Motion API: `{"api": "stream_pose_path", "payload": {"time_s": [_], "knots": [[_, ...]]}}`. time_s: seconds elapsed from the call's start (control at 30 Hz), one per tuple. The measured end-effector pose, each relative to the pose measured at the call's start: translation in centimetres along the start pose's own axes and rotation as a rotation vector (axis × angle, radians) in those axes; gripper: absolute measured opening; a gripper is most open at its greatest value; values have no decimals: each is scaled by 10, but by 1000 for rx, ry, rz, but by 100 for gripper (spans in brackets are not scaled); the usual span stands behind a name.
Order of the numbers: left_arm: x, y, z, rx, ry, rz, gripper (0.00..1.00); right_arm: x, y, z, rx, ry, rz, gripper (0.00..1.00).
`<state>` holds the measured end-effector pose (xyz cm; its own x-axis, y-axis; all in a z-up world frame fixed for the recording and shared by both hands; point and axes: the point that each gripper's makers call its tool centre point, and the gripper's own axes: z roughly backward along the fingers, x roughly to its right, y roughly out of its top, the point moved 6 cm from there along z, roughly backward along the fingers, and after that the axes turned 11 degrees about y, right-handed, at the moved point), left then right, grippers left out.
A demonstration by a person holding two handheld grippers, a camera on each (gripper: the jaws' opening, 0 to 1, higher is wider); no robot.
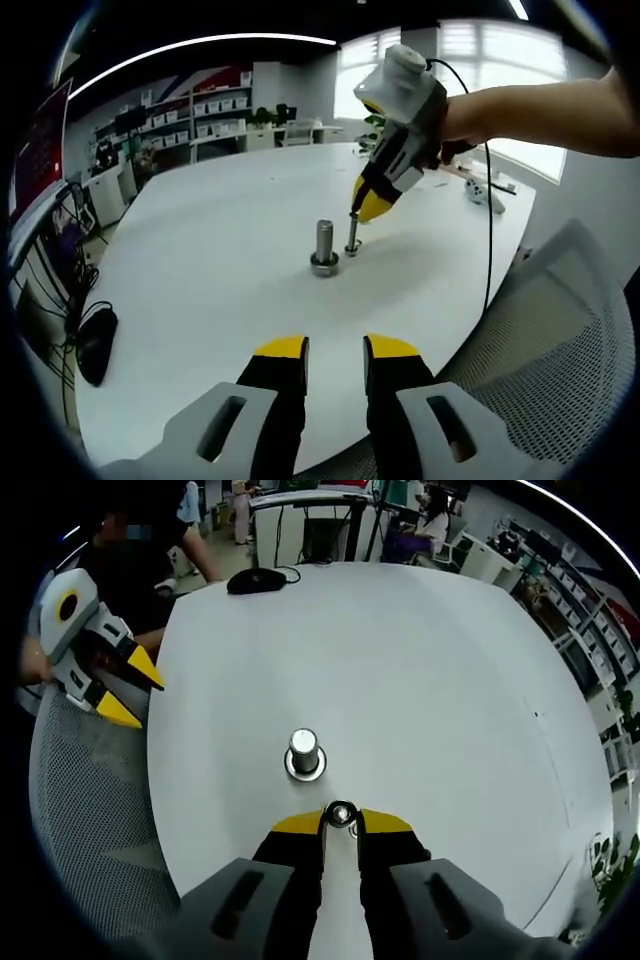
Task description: Place the washer onto the threaded stud by aligning its center hole with the stud, sliding it down to the base, and recovering from edge contact or off-axis alignment until the washer reaches the visible bottom stop.
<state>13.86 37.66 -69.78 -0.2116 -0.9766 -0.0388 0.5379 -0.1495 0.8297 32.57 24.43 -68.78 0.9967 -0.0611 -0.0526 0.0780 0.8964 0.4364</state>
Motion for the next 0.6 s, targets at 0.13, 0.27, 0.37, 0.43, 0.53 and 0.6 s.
{"api": "stream_pose_path", "payload": {"time_s": [0.13, 0.27, 0.37, 0.43, 0.53, 0.6], "knots": [[0, 0, 0, -3, -2, -1, 20, 1, -1, -2, -9, 4, -3, 14], [0, -1, 0, -6, 2, 3, 20, 2, -3, -7, -15, 12, -5, 14], [0, -1, 0, -9, 3, 6, 20, 2, -5, -13, -19, 19, -5, 14], [-1, -1, 0, -10, 5, 9, 20, 2, -7, -15, -24, 25, -8, 14], [-1, -2, -1, -19, 5, 13, 20, 3, -10, -19, -26, 32, -15, 14], [-2, -2, -1, -22, 9, 16, 20, 3, -11, -22, -17, 39, -23, 14]]}}
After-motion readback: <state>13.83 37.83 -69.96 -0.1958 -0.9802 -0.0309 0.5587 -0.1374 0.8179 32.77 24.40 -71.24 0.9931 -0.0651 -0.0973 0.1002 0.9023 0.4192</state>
